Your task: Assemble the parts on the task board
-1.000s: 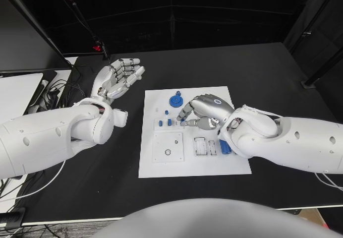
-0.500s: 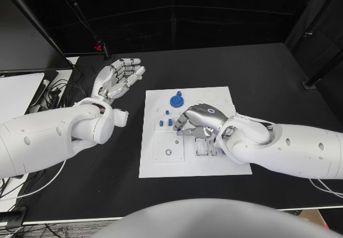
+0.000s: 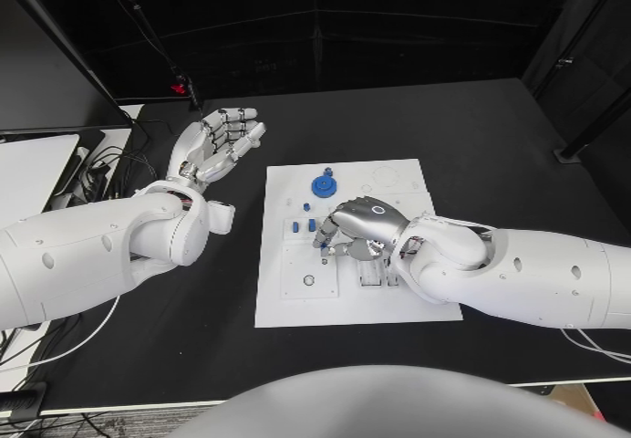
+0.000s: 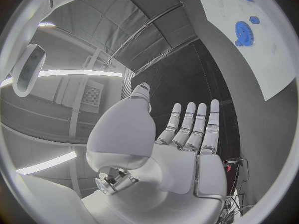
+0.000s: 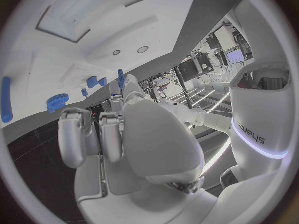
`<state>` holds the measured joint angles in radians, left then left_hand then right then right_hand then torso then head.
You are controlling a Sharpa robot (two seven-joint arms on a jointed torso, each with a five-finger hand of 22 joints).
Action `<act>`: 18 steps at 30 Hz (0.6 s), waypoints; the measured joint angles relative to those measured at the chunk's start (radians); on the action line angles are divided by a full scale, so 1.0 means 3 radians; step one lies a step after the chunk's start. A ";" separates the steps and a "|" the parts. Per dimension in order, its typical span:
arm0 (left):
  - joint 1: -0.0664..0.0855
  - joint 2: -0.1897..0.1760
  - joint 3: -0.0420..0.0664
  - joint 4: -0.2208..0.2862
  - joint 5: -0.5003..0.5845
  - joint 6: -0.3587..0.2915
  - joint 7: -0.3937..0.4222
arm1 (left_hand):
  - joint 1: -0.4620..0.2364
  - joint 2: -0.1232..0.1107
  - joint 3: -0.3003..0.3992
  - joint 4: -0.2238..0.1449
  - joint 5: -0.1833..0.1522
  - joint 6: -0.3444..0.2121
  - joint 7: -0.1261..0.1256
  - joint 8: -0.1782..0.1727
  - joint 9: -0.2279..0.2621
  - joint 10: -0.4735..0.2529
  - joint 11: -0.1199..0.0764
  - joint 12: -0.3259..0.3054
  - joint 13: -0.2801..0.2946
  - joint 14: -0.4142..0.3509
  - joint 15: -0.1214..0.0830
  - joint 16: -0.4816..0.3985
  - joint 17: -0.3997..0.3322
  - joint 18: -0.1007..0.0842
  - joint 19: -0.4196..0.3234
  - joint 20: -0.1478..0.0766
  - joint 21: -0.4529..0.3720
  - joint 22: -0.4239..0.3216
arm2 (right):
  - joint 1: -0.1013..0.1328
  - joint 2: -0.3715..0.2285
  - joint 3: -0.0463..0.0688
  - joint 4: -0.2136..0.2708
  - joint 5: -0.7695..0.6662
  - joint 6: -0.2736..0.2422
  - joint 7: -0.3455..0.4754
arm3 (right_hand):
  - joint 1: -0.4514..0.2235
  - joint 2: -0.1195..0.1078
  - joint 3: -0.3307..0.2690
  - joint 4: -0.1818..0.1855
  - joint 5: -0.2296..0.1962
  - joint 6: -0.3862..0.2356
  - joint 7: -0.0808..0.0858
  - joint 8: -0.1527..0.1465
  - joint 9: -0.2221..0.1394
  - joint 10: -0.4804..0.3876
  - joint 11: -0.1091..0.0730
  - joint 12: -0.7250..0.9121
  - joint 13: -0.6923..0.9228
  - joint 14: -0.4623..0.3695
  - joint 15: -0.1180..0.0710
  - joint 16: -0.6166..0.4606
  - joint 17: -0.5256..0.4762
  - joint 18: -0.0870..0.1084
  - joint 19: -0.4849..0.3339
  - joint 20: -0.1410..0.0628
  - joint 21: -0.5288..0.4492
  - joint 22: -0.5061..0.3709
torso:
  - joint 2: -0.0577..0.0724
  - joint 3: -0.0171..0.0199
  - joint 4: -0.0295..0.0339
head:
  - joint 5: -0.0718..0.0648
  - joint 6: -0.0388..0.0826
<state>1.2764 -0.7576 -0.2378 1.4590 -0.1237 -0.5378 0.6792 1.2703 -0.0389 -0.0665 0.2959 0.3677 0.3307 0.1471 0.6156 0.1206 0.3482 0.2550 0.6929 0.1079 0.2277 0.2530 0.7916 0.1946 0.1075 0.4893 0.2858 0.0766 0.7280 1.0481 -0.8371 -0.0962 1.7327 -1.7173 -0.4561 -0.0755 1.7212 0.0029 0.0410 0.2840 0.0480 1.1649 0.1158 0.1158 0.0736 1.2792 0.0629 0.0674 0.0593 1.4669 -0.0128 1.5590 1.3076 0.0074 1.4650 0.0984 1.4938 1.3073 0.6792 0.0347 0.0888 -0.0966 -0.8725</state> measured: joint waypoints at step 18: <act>-0.0001 0.0001 0.0000 0.0000 0.0000 0.0001 0.0000 | 0.0000 0.0000 0.0000 0.0000 0.0000 0.0000 0.0000 0.0000 0.0000 0.0000 0.0000 0.0000 0.0000 0.0000 0.0000 0.0000 0.0000 0.0000 0.0000 0.0000 0.0000 -0.0001 | -0.0055 0.0041 0.0000 -0.0053 -0.0127 0.0116 -0.0003 | 0.0000 0.0000 0.0000 0.0000 -0.0006 -0.0013 0.0012 0.0000 -0.0003 0.0000 0.0000 0.0000 -0.0001 0.0000 0.0000 0.0000 0.0000 0.0000 0.0000 0.0000 0.0000 0.0000 | 0.0001 0.0001 0.0000 | -0.0007 0.0000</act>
<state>1.2762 -0.7574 -0.2378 1.4589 -0.1237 -0.5376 0.6792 1.2703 -0.0389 -0.0664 0.2959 0.3677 0.3307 0.1471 0.6156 0.1207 0.3482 0.2550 0.6929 0.1080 0.2277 0.2530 0.7916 0.1947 0.1075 0.4893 0.2858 0.0766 0.7278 1.0315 -0.8248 -0.0963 1.7168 -1.7554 -0.4212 -0.0765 1.7211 0.0028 0.0409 0.2840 0.0462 1.1611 0.1195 0.1158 0.0727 1.2791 0.0629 0.0673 0.0588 1.4669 -0.0128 1.5590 1.3075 0.0075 1.4650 0.0984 1.4938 1.3073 0.6795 0.0349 0.0888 -0.0987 -0.8725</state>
